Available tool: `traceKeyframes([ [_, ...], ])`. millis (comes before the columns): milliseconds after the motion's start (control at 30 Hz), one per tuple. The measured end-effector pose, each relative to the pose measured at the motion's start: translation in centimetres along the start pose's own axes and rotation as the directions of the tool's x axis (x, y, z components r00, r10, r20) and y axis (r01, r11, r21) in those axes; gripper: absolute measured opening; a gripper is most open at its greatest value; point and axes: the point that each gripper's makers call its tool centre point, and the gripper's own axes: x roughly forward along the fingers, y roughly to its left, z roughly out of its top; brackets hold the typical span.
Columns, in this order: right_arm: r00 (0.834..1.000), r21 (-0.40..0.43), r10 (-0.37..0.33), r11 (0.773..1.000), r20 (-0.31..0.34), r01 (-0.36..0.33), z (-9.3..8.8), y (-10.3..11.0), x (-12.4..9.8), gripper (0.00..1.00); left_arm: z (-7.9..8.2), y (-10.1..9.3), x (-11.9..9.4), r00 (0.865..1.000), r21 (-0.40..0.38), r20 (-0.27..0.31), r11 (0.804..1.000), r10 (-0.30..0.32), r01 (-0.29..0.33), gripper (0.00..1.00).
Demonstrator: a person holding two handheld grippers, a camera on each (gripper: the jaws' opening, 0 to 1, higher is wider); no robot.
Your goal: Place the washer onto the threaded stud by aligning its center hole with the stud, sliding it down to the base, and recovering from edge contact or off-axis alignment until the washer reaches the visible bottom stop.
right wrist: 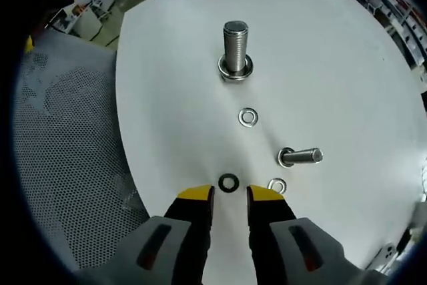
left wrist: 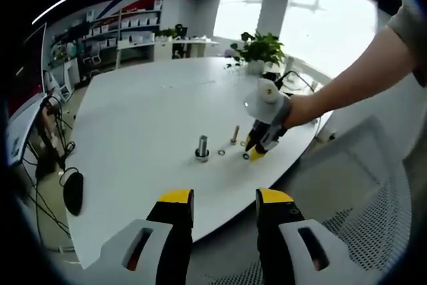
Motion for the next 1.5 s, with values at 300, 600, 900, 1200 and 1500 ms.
traceKeyframes([
  [300, 1.000, -0.209, 0.005, 0.978, -0.014, -0.007, 0.2, 0.3, 0.1, 0.19, 0.2, 0.0, 0.0, 1.000, 0.002, 0.010, 1.000, -0.003, 0.003, 0.35],
  [600, 0.998, -0.294, 0.024, 0.955, -0.053, -0.039, 0.3, 0.4, 0.1, 0.19, 0.1, 0.2, 0.0, 1.000, -0.005, 0.003, 1.000, 0.010, -0.010, 0.35],
  [900, 0.995, -0.375, 0.057, 0.923, -0.079, -0.082, 0.6, 0.6, 0.4, 0.15, 0.0, 0.0, 0.1, 1.000, 0.001, -0.006, 1.000, 0.000, 0.000, 0.35],
  [1200, 0.992, -0.358, 0.021, 0.932, -0.125, -0.064, 0.7, 0.7, 0.4, 0.15, 0.1, 0.2, 0.0, 1.000, -0.007, 0.002, 1.000, 0.006, -0.006, 0.35],
  [1500, 0.991, -0.334, -0.025, 0.942, -0.128, -0.020, 0.7, 1.0, 0.4, 0.14, 0.1, 0.3, 0.0, 1.000, -0.007, 0.004, 1.000, 0.009, -0.009, 0.35],
])
